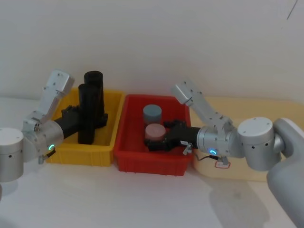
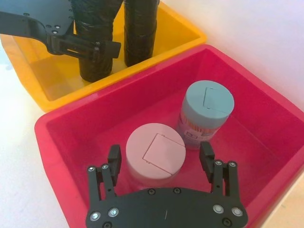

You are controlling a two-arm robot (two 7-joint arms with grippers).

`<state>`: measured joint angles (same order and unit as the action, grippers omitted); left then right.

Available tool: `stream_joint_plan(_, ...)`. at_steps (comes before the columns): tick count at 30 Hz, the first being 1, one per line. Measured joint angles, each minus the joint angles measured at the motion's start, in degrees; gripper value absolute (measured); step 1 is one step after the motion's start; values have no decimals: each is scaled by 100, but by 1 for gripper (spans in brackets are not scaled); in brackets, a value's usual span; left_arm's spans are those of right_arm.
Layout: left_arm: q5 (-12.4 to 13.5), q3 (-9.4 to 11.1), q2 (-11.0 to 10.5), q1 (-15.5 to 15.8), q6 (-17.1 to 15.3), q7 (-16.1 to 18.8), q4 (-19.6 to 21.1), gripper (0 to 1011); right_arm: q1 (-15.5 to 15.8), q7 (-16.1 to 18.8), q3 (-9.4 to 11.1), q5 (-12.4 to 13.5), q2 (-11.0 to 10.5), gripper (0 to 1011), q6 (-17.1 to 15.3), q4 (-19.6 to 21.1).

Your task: Pick up the garbage bag with the one hand and transfer it to the other hand.

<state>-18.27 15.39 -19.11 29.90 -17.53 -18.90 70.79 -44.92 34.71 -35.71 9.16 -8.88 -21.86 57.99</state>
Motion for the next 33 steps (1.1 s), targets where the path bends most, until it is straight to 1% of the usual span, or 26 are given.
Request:
stream_joint_plan(3, 0, 0, 0, 0, 0, 0, 0, 1001, -16, 7, -9, 7, 12, 997, 7, -33)
stream_joint_plan(8, 0, 0, 0, 0, 0, 0, 0, 1001, -43, 16, -19, 17, 28, 907, 13, -98)
stream_joint_plan(9, 0, 0, 0, 0, 0, 0, 0, 1001, -50, 18, -22, 21, 31, 864, 15, -113)
stream_joint_plan(12, 0, 0, 0, 0, 0, 0, 0, 1001, -57, 23, -27, 26, 36, 806, 18, -135)
stream_joint_plan(14, 0, 0, 0, 0, 0, 0, 0, 1001, -62, 26, -28, 27, 40, 738, 19, -146)
stream_joint_plan(15, 0, 0, 0, 0, 0, 0, 0, 1001, -66, 28, -29, 30, 42, 680, 21, -154)
stream_joint_plan(17, 0, 0, 0, 0, 0, 0, 0, 1001, -68, 29, -31, 31, 44, 666, 22, -159)
stream_joint_plan(33, 0, 0, 0, 0, 0, 0, 0, 1001, -82, 37, -38, 40, 52, 666, 29, -198)
